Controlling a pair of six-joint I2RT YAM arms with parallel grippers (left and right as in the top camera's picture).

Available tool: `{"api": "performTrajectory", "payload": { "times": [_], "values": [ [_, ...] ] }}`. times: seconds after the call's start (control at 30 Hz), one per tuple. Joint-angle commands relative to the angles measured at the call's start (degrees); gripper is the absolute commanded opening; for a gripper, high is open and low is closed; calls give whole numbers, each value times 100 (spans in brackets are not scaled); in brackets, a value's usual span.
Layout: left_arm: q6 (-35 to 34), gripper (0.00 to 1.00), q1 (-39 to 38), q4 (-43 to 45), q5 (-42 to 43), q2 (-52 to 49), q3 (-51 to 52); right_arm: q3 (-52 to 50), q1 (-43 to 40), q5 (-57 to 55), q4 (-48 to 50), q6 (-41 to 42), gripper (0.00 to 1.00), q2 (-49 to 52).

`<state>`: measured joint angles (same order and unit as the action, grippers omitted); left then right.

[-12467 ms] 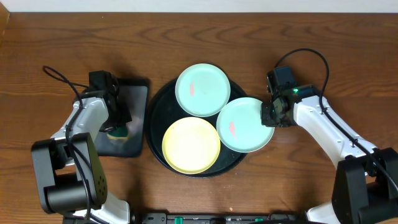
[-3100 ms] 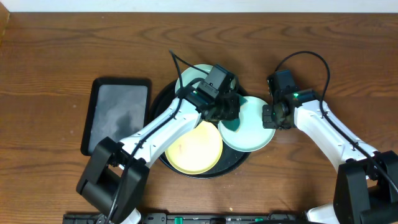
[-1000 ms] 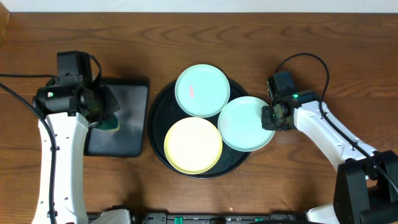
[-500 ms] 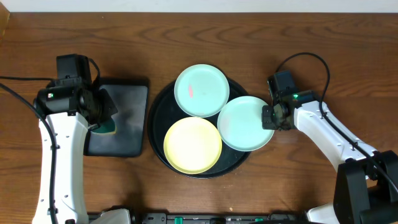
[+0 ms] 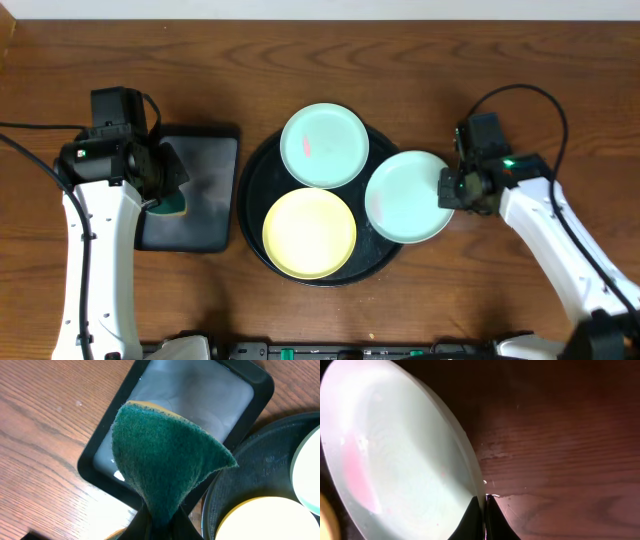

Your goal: Clean dirty plates on tray and stack at the side

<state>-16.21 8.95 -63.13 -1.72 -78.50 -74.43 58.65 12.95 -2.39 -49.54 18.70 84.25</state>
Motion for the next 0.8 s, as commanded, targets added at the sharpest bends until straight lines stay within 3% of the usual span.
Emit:
{"api": "performTrajectory", "payload": {
  "times": [0.0, 0.37, 0.77],
  "values": [
    [98, 8, 24, -9, -90, -11, 11, 98, -83, 243, 24, 68, 1, -459],
    [120, 7, 24, -46, -87, -11, 11, 96, -468, 2352, 688, 208, 1, -691],
    [120, 7, 24, -46, -83, -11, 13, 92, -107, 2503, 1709, 396, 1, -103]
  ]
}}
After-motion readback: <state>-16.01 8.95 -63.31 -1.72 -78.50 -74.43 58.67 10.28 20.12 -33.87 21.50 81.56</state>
